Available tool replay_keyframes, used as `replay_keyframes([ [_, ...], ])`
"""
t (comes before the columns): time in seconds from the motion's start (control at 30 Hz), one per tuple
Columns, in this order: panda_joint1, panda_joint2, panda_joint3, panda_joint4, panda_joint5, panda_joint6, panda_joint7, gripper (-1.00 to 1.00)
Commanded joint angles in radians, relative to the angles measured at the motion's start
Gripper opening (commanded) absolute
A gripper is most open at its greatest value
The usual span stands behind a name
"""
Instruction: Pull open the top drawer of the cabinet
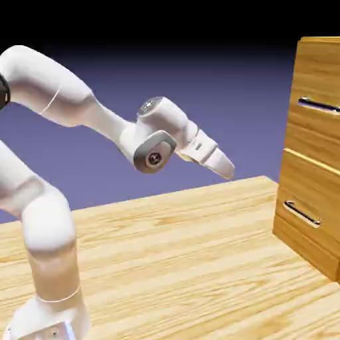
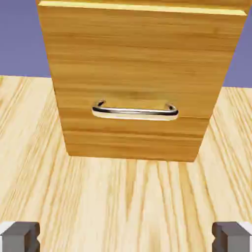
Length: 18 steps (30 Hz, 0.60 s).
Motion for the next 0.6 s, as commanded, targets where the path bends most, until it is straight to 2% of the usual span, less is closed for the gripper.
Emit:
replay_keyframes([
  [0.0, -0.033, 0.005, 0.031, 0.017, 0.044, -0.002, 0.031, 0.00],
  [0.57, -0.589, 0.084, 0.565, 0.309, 0.783, -0.039, 0.561, 0.00],
])
